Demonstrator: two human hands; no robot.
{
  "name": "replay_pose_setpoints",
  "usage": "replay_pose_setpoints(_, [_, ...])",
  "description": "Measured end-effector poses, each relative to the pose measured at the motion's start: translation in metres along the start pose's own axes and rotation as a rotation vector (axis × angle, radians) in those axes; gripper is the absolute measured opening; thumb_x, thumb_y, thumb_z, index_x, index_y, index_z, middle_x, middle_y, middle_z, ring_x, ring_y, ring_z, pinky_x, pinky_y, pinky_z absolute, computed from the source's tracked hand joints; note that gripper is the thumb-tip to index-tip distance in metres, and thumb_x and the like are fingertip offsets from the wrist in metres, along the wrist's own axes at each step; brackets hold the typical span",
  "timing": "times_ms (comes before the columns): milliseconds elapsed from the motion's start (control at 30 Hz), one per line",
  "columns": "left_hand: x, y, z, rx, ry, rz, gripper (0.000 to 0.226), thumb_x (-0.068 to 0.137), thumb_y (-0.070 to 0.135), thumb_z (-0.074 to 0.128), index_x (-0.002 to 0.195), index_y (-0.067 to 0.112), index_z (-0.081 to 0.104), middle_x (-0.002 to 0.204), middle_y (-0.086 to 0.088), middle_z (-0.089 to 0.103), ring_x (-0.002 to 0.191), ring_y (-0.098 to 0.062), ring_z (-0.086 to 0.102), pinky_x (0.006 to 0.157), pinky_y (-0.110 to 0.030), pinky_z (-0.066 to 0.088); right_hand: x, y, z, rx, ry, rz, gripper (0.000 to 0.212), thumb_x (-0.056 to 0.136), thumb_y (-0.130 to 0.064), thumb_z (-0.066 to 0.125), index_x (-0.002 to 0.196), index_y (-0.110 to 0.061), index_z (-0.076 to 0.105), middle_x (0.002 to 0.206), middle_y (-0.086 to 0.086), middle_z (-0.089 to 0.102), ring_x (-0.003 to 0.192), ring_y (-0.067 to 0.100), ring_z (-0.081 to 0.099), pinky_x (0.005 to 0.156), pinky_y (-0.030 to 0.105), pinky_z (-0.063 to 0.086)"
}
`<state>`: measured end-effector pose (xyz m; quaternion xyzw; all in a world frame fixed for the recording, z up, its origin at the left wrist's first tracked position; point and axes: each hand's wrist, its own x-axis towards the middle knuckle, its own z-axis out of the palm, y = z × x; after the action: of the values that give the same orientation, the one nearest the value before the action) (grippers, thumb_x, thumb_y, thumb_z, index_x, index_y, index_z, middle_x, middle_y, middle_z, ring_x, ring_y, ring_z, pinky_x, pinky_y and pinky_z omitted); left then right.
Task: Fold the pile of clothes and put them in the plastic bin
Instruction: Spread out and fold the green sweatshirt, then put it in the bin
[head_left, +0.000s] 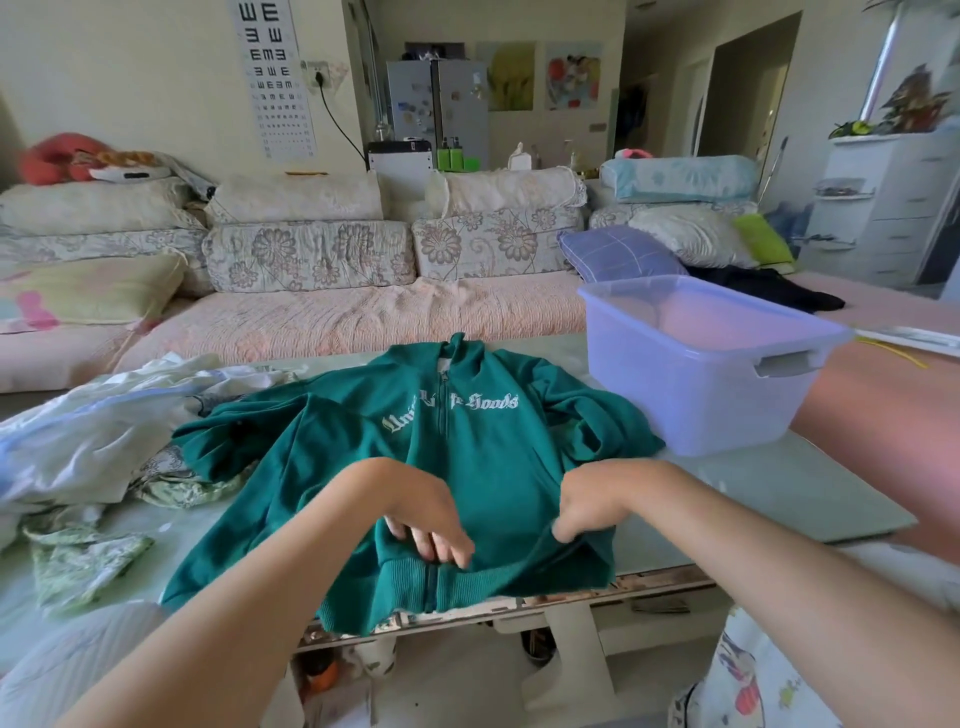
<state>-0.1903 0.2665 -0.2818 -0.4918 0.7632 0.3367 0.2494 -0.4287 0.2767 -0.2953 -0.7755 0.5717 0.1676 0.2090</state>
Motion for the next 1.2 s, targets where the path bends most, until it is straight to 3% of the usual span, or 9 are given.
replay_pose_setpoints(100, [0.003,-0.025,-0.007,-0.079,0.359,0.02,0.024,0.091,0.038,0.057,0.104,0.027,0.074,0.109,0.008,0.072,0.098,-0.01,0.068,0.094,-0.035,0.052,0.001,0.007,-0.004,0.366,-0.093,-0.049,0.055,0.087,-0.069,0.042,0.074,-0.03,0.079,0.1,-0.017,0.07,0.081,0.013,0.057,0.096,0.035,0.041])
replay_pose_setpoints(233, [0.009,-0.072,-0.004,0.154,0.742,-0.267,0.044,0.093,0.043,0.055,0.137,0.047,0.047,0.153,0.002,0.032,0.139,-0.025,0.031,0.109,-0.049,0.035,0.03,0.005,0.012,0.057,0.337,-0.152,0.044,0.086,-0.055,0.058,0.129,-0.045,0.062,0.145,-0.011,0.051,0.138,0.016,0.041,0.114,0.042,0.034])
replay_pose_setpoints(367, [0.015,-0.122,0.008,0.176,0.456,-0.593,0.071,0.093,0.062,0.042,0.152,0.05,0.004,0.164,0.002,-0.006,0.149,-0.037,0.004,0.113,-0.059,0.021,0.046,-0.012,0.02,0.03,0.2,-0.203,0.092,0.075,-0.063,0.07,0.151,-0.056,0.018,0.167,-0.008,0.0,0.153,0.018,0.009,0.122,0.045,0.019])
replay_pose_setpoints(500, [0.022,-0.162,0.0,0.151,0.311,-0.82,0.056,0.084,0.033,0.038,0.137,0.021,0.051,0.144,-0.007,0.047,0.12,-0.035,0.054,0.095,-0.049,0.048,0.061,-0.024,0.002,-0.121,0.108,-0.126,0.092,0.064,-0.083,0.064,0.146,-0.051,0.036,0.158,-0.008,0.031,0.144,0.02,0.033,0.114,0.043,0.033])
replay_pose_setpoints(567, [0.013,-0.158,-0.01,0.23,0.258,-0.875,0.053,0.082,0.025,0.04,0.133,0.021,0.054,0.137,-0.001,0.052,0.113,-0.031,0.058,0.088,-0.045,0.052,0.074,-0.03,-0.013,-0.021,0.155,-0.114,0.074,0.068,-0.086,0.054,0.132,-0.048,0.055,0.141,-0.013,0.051,0.13,0.017,0.048,0.109,0.041,0.037])
replay_pose_setpoints(733, [0.024,-0.13,-0.066,0.225,0.498,-0.718,0.037,0.089,0.012,0.046,0.124,0.009,0.058,0.12,-0.005,0.061,0.105,-0.029,0.062,0.087,-0.038,0.05,0.127,-0.039,-0.046,0.154,0.402,-0.136,0.03,0.096,-0.047,0.05,0.117,-0.036,0.068,0.121,-0.015,0.065,0.115,0.015,0.058,0.098,0.037,0.047])
replay_pose_setpoints(833, [0.055,-0.133,-0.11,0.087,0.811,-0.524,0.026,0.093,0.02,0.044,0.108,0.01,0.062,0.106,-0.008,0.063,0.09,-0.028,0.06,0.073,-0.033,0.045,0.165,-0.042,-0.07,0.132,0.488,-0.128,0.028,0.101,-0.031,0.047,0.122,-0.034,0.065,0.128,-0.008,0.062,0.115,0.019,0.057,0.095,0.036,0.046])
replay_pose_setpoints(1000, [0.112,-0.168,-0.166,0.023,0.964,-0.426,0.016,0.088,0.009,0.042,0.082,0.01,0.056,0.092,-0.009,0.064,0.074,-0.025,0.055,0.056,-0.029,0.039,0.237,-0.039,-0.115,0.079,0.539,-0.122,0.036,0.102,-0.019,0.043,0.131,-0.035,0.059,0.144,-0.005,0.051,0.124,0.022,0.053,0.086,0.035,0.045])
replay_pose_setpoints(1200, [0.178,-0.235,-0.216,0.071,0.89,-0.401,0.035,0.09,0.005,0.041,0.12,0.01,0.06,0.121,-0.011,0.06,0.109,-0.029,0.058,0.083,-0.036,0.05,0.321,-0.024,-0.16,-0.035,0.549,-0.109,0.069,0.092,0.011,0.036,0.145,-0.031,0.048,0.156,-0.005,0.039,0.132,0.025,0.048,0.084,0.033,0.041])
